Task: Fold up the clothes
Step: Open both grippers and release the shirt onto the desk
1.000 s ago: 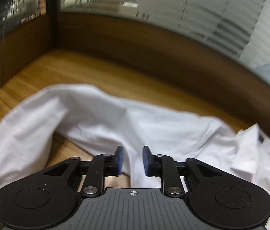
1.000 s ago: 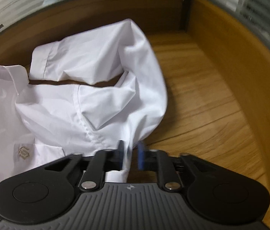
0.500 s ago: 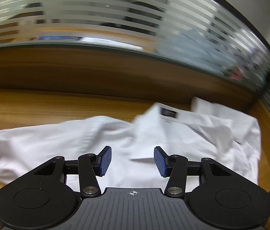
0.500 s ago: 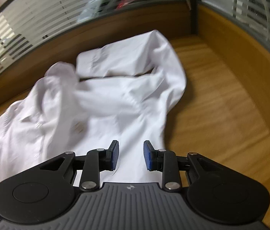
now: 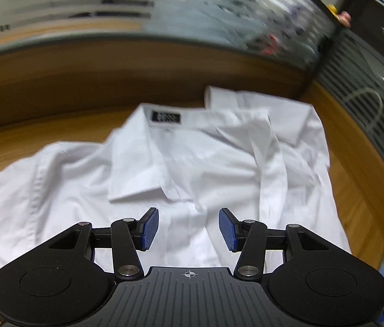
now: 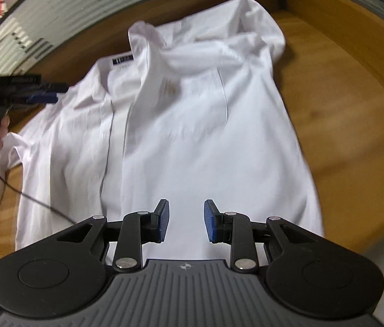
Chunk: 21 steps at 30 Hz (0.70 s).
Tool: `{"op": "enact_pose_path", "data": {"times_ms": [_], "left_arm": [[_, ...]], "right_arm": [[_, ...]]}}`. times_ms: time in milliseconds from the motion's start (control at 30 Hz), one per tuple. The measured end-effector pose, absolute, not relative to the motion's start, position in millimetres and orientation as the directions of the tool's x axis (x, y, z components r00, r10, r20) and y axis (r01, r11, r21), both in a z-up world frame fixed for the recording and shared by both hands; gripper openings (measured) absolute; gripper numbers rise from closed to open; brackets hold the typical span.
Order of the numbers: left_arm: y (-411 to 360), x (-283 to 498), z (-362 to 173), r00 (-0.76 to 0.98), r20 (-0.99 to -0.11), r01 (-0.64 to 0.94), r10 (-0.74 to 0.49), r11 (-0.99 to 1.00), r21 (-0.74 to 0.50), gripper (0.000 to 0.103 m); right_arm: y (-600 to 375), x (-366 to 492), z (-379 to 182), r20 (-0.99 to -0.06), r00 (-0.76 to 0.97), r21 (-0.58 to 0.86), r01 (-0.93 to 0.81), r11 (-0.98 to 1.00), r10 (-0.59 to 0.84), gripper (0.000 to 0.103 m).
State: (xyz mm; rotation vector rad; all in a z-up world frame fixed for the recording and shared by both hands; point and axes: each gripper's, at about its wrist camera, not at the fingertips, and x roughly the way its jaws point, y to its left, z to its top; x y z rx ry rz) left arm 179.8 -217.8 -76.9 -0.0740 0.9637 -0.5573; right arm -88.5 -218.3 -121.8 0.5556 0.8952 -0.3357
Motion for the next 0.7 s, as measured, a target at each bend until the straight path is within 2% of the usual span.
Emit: {"op": "enact_pose_path", "data": {"times_ms": [267,633,700], "left_arm": [[-200,150,-83,0.342,-0.775,0.549,-0.532,0.782,-0.294,0.052],[-134,76,-78,0.314,-0.805,0.585,-0.503,0.771,-0.253,0.056],[-126,59,-78,0.317,-0.812,0.581,-0.490,0.777,-0.242,0.056]], "right_arm": [[-124,-134,-143,-0.821,0.556,0.323,0.636,0.701,-0.127,0.032],[-71,-136,-157,-0.828,0.560,0.396,0.541,0.742,0.033,0.032],[-70,-134,-158,-0.829,0.555,0.396,0.500,0.770,0.066,0.038]]}}
